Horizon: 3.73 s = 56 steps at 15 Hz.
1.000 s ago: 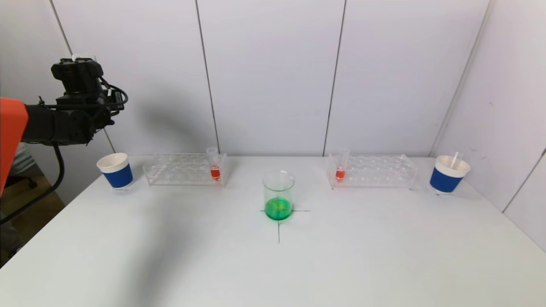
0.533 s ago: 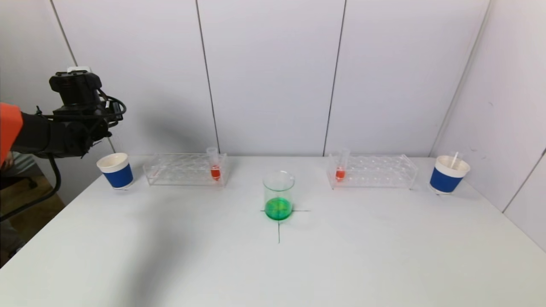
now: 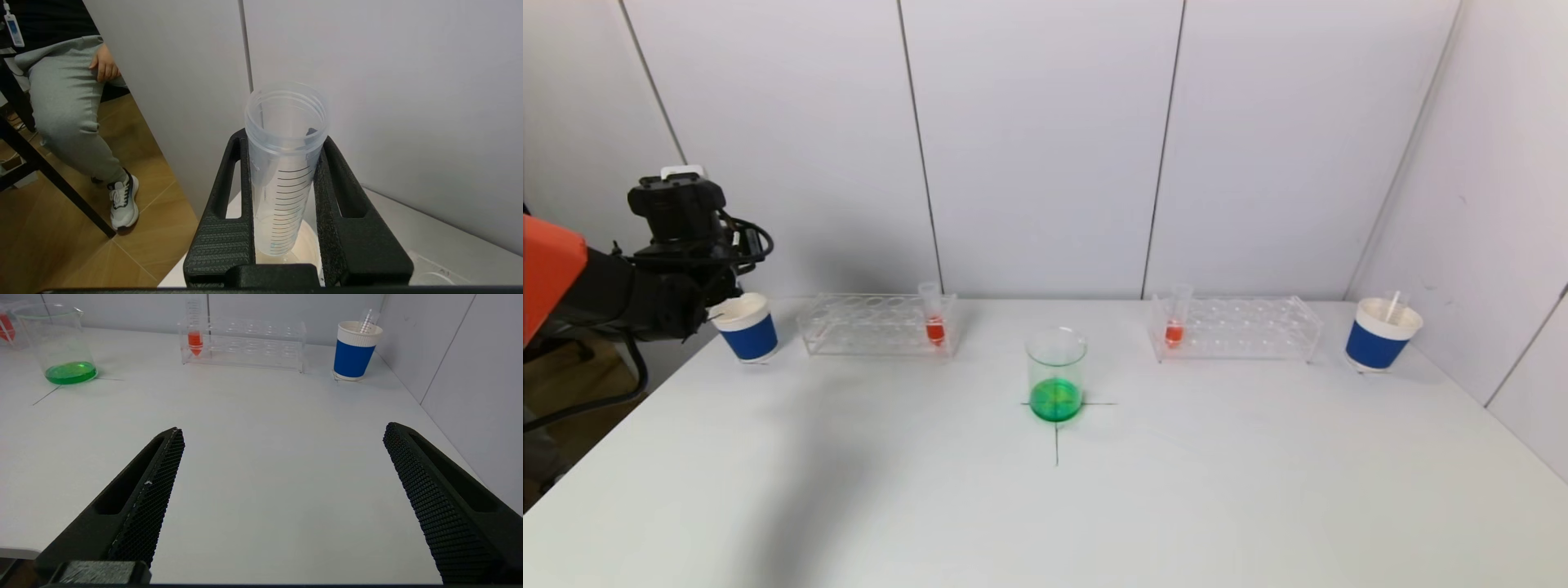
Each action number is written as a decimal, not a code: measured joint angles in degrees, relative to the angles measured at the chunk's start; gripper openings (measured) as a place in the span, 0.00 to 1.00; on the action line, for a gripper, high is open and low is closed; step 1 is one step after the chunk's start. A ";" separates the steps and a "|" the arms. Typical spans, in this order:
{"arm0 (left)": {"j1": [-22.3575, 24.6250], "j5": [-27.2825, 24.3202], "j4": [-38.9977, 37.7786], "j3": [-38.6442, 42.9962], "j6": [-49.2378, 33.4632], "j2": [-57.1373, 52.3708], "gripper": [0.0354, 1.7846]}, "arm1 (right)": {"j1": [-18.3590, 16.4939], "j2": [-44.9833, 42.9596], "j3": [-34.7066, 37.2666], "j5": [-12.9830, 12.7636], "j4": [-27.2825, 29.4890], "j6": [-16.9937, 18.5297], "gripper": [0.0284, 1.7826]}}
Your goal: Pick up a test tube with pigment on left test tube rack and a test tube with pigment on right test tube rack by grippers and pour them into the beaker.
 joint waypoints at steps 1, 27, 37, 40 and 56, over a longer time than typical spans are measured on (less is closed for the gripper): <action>0.17 -0.02 -0.99 0.96 -0.02 0.20 0.23 | 0.00 0.00 0.00 -0.01 0.02 0.00 0.99; 1.85 -2.04 -12.31 8.13 -2.44 6.81 0.23 | 0.00 0.00 0.00 0.00 0.00 0.00 0.99; 1.95 -2.41 -12.31 8.57 -2.41 6.92 0.23 | 0.00 0.00 0.00 0.00 0.00 0.00 0.99; 1.95 -2.89 -12.31 8.61 -2.45 6.92 0.23 | 0.00 0.00 0.00 0.00 0.02 0.02 0.99; 1.99 -3.55 -13.47 9.35 -2.39 6.25 0.99 | 0.00 0.00 0.00 0.00 0.00 0.00 0.99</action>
